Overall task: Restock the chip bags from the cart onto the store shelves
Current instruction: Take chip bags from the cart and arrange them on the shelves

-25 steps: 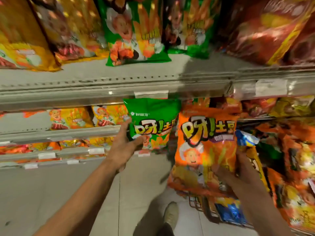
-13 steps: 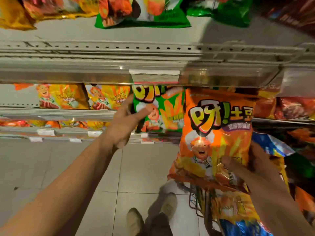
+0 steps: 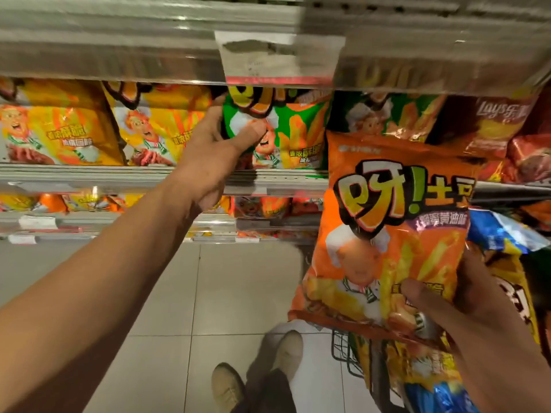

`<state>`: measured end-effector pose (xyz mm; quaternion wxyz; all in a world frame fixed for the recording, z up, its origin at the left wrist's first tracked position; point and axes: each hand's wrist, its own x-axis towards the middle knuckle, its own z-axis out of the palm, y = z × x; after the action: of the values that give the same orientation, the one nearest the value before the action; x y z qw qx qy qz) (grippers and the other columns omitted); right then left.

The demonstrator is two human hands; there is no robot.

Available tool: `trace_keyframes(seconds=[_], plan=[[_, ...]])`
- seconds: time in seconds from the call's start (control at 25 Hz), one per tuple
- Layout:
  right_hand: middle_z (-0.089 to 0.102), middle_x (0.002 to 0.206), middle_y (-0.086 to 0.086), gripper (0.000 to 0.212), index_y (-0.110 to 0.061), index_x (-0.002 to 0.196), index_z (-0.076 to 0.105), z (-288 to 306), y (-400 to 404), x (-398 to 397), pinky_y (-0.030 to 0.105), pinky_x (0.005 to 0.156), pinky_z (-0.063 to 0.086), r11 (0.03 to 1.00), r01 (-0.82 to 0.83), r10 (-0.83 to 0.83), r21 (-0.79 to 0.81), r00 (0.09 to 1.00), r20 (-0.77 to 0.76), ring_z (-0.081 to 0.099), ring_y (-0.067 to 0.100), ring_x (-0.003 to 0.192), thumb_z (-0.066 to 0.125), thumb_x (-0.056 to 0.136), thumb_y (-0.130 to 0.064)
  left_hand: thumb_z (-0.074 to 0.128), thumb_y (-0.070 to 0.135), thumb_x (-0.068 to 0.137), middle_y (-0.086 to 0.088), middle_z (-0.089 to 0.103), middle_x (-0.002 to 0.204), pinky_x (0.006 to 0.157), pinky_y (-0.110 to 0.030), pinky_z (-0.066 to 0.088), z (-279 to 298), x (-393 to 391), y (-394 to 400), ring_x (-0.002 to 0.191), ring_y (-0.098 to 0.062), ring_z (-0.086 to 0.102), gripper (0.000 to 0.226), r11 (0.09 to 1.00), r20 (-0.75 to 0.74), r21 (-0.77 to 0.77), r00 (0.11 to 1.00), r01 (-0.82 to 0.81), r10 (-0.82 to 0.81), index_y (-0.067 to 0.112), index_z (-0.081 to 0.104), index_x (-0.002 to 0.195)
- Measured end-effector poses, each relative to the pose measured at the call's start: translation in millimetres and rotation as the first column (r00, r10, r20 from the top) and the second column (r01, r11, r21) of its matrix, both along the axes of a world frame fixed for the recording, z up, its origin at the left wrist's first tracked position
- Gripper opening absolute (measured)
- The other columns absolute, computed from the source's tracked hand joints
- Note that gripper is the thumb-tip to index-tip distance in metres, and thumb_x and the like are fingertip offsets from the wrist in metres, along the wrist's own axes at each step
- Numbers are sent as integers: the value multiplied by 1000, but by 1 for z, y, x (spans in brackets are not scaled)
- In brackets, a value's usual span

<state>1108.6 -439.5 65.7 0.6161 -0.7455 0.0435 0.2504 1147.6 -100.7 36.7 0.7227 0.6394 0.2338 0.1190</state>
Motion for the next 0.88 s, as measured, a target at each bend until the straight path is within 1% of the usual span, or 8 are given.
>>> trace_keyframes(seconds=[0.12, 0.32, 0.44, 0.56, 0.68, 0.76, 0.8, 0.88], plan=[[74, 122, -4, 96, -42, 131, 58, 1, -1, -7, 49, 84, 58, 999, 20, -20, -27, 1000, 23, 73, 18, 108, 91, 45, -70, 65, 6, 96, -1, 72, 109, 88, -30, 57, 1, 4, 0, 101, -14, 70, 39, 999, -3, -22, 1000, 23, -23, 6, 48, 132], [73, 123, -2, 80, -41, 133, 57, 0, 3, -13, 52, 85, 58, 1000, 31, -31, 4, 999, 20, 74, 20, 107, 90, 61, -49, 61, 4, 97, 4, 68, 102, 75, -16, 51, -5, -4, -1, 88, -3, 68, 34, 994, 57, -24, 993, 106, -104, 9, 47, 127], [76, 104, -4, 61, -37, 124, 63, -1, 6, -18, 37, 67, 61, 999, 42, -42, -12, 998, 48, 74, 9, 84, 85, 67, -37, 63, 11, 98, 0, 65, 105, 81, -21, 56, -1, 1, -6, 88, 0, 66, 39, 990, -12, 112, 996, 90, -89, 2, 45, 132], [70, 82, -11, 57, -35, 121, 64, 0, 11, -23, 28, 57, 59, 999, 53, -54, 3, 997, 47, 64, 2, 62, 80, 67, -36, 68, 22, 95, -13, 54, 130, 105, -38, 48, 2, -18, -14, 119, -20, 55, 55, 921, -41, 391, 999, 8, 9, 8, 42, 141], [71, 79, -13, 57, -34, 117, 66, 1, 15, -28, 21, 51, 55, 996, 87, -88, 29, 996, 34, 65, 0, 60, 81, 62, -35, 67, 33, 93, -16, 30, 146, 115, -44, 34, 7, -54, -30, 139, -31, 30, 70, 428, 135, 897, 990, -110, -29, 5, 37, 150], [77, 94, -6, 56, -36, 116, 67, -1, 14, -31, 25, 54, 58, 994, 100, -101, 34, 995, 22, 73, 7, 72, 81, 62, -34, 62, 41, 91, -9, 19, 150, 117, -55, 30, 11, -49, -34, 141, -35, 21, 71, 61, 95, 995, 979, -85, -182, 9, 40, 151], [77, 100, -4, 55, -36, 116, 66, -2, 14, -33, 26, 55, 58, 994, 104, -105, 32, 994, 19, 76, 10, 79, 80, 63, -33, 62, 46, 89, -11, 19, 150, 115, -58, 31, 14, -38, -33, 139, -38, 22, 74, -71, 26, 997, 985, -39, -172, 13, 40, 151], [77, 99, -6, 57, -35, 117, 66, -3, 13, -34, 25, 53, 57, 992, 122, -123, 36, 992, 16, 75, 8, 76, 80, 62, -33, 72, 50, 82, -26, 32, 145, 111, -62, 34, 19, -11, -27, 133, -47, 34, 81, -146, -112, 984, 991, 101, -73, 16, 42, 148]])
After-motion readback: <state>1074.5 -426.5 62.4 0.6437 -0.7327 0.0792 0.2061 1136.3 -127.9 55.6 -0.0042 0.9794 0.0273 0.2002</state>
